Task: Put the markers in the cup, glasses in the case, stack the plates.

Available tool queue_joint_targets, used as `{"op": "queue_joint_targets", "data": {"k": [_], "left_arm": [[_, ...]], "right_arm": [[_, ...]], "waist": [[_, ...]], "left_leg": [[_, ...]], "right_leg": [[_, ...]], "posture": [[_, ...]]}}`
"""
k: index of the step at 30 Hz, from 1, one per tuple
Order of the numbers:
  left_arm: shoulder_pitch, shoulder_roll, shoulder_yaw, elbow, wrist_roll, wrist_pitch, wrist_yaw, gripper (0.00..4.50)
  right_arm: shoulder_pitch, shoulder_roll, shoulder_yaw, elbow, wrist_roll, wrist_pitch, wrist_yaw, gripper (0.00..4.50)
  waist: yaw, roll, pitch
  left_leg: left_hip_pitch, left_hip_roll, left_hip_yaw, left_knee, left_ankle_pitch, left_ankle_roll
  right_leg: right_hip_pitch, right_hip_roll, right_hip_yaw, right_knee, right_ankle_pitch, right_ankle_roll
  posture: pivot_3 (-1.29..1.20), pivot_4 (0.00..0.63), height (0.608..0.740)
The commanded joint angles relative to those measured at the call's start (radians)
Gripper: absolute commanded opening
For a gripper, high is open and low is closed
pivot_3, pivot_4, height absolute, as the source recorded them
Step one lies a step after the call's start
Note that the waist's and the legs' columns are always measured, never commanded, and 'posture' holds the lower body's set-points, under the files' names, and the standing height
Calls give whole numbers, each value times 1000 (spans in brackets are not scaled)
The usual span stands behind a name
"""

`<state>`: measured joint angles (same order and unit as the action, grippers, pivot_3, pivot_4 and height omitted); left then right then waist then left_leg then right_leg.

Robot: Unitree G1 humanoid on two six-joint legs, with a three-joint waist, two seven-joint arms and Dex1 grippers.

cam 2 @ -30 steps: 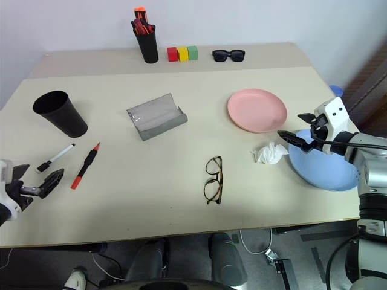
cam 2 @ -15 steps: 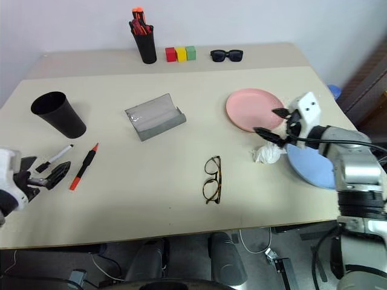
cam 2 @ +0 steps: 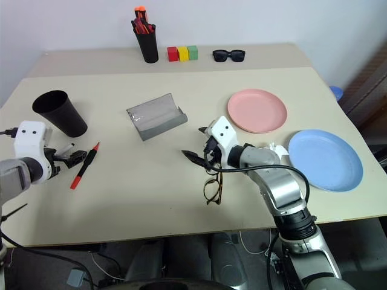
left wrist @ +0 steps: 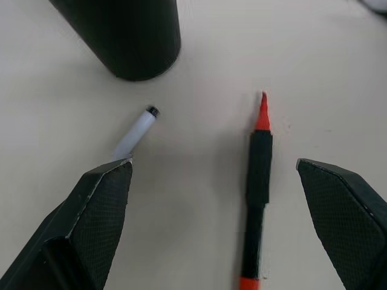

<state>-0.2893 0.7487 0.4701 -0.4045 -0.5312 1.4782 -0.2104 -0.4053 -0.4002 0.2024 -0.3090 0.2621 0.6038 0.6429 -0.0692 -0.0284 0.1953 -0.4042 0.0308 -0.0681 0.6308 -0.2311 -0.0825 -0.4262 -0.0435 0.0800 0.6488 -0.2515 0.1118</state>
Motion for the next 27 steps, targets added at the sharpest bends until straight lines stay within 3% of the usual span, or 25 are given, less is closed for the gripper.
{"op": "queue_joint_targets", "data": {"k": [1, 10, 13, 17, 18, 21, 24, 27], "left_arm": [[-55, 3, -30, 38, 13, 67, -4, 4454], [-178, 11, -190, 209, 62, 122, -15, 4454], [-195, 3, -207, 239, 90, 115, -8, 3697], [-203, -11, -208, 241, 108, 104, -9, 1840], [-202, -13, -209, 237, 110, 97, -12, 1205], [-189, -16, -203, 207, 114, 56, -20, 36], [-165, -34, -168, 136, 126, -111, -32, 36], [-145, -80, -116, 66, 200, -516, -13, 36]], "right_arm": [[-8, 26, 31, -47, -2, -16, -6, 4495], [-8, 30, 60, -68, -6, -32, 0, 4495], [-11, 28, 61, -66, -7, -35, 0, 4500], [-14, 24, 60, -63, -11, -41, 6, 4500], [-15, 25, 59, -61, -11, -42, 7, 4500], [-16, 26, 64, -60, -13, -48, 14, 4500], [-25, 34, 69, -56, -17, -54, 16, 4500], [-67, 80, 65, -12, -22, -72, -6, 4500]], "waist": [[-1, 0, 0], [1, 0, 0], [1, 0, 0], [0, 0, 0], [0, 0, 0], [1, 0, 0], [2, 0, 0], [7, 0, 0]], "left_leg": [[0, 0, 0, 0, 0, 0], [0, 0, -1, -1, 0, 0], [0, 0, -1, -1, 0, 0], [0, 0, -1, -1, 0, 0], [1, 0, -1, -1, 0, 0], [1, 0, -1, -1, 0, 0], [0, 0, -1, -1, 0, 0], [0, 0, -1, -1, 0, 0]], "right_leg": [[0, 0, 0, 0, 0, 0], [0, 0, -1, 0, 0, 0], [0, 0, -1, 1, 0, 0], [0, 0, -1, 1, 0, 0], [0, 0, -1, 1, 0, 0], [0, 0, -1, 1, 0, 0], [0, 0, -1, 1, 0, 0], [0, -1, -1, 1, 0, 0]], "posture": [[0, 150, 740], [0, 150, 740], [0, 150, 740], [0, 150, 740], [0, 150, 740], [0, 150, 740], [0, 150, 740], [0, 150, 740]]}}
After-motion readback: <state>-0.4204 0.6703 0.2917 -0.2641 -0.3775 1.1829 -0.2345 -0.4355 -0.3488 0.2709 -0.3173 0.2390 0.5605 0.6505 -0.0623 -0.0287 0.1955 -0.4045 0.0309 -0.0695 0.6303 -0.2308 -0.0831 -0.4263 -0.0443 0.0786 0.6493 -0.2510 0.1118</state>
